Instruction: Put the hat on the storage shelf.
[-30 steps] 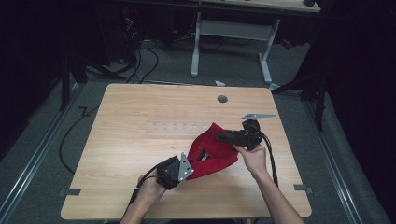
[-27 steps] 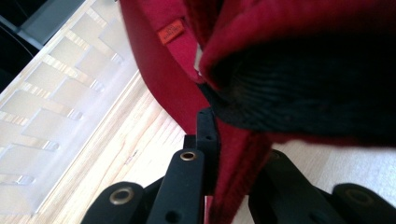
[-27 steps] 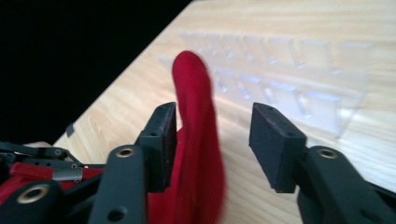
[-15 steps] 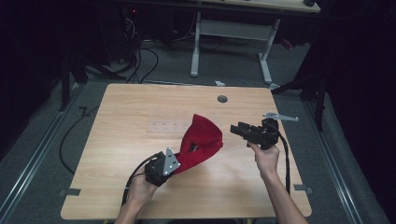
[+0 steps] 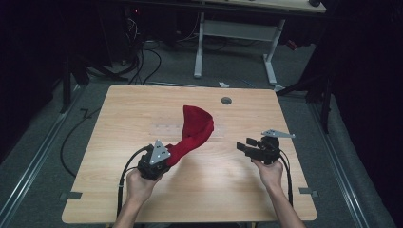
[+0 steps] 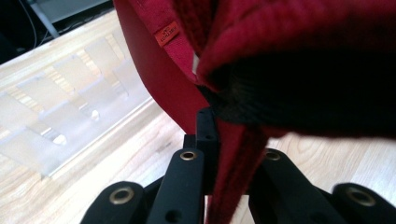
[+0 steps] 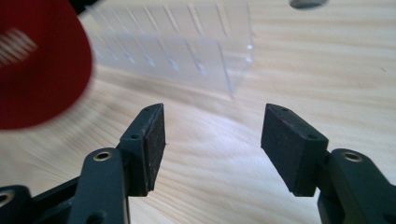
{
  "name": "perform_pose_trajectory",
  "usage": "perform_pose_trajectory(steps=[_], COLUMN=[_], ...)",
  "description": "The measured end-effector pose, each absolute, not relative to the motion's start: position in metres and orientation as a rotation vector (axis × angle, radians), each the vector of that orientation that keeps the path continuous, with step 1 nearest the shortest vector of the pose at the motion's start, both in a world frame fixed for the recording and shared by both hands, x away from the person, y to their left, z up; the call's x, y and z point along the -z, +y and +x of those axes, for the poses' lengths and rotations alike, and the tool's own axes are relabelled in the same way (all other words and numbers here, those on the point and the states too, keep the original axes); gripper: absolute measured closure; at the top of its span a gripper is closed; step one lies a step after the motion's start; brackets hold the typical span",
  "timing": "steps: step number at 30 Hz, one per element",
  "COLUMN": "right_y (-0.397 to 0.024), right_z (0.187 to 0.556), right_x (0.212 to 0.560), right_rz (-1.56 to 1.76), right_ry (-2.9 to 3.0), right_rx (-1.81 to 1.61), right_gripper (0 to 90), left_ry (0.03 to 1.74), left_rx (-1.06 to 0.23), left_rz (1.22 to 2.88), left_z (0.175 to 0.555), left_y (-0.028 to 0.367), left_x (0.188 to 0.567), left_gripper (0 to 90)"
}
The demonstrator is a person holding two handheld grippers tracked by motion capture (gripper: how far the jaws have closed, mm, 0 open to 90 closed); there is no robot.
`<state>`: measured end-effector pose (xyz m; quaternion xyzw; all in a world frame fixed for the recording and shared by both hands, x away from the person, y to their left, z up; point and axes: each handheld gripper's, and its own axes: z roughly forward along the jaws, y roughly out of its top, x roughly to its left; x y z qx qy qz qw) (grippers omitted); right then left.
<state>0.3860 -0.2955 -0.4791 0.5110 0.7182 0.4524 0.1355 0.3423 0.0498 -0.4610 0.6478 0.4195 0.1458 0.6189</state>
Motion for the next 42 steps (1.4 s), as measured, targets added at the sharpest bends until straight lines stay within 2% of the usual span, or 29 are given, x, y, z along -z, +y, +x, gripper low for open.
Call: perform_pose_trajectory(steps=[8,16,27,33,42], right_y=[-0.287,-0.290,-0.289,-0.289,-0.289], right_z=[0.382,0.380,0.382,0.381,0.381], right_x=[0.512,0.527,0.531,0.531,0.531], right_rz=[1.408,1.409,1.413,1.411,1.413], right_ry=[2.069,2.054,2.102,2.101,2.099], right_rx=[-1.020,-0.934,-0.890,-0.883,-0.884], right_gripper=[38.8,37.9,35.8,35.5,35.4], left_ry=[0.992,1.025,1.080,1.115,1.177], left_rx=[-0.321,-0.303,-0.302,-0.346,-0.359], left_rz=[1.383,1.310,1.231,1.177,1.104], left_z=[0.352,0.364,0.387,0.405,0.433], left_y=[0.059,0.071,0.082,0.091,0.105], left_x=[0.444,0.429,0.415,0.405,0.412], left_gripper=[85.7,85.7,85.7,85.7,85.6])
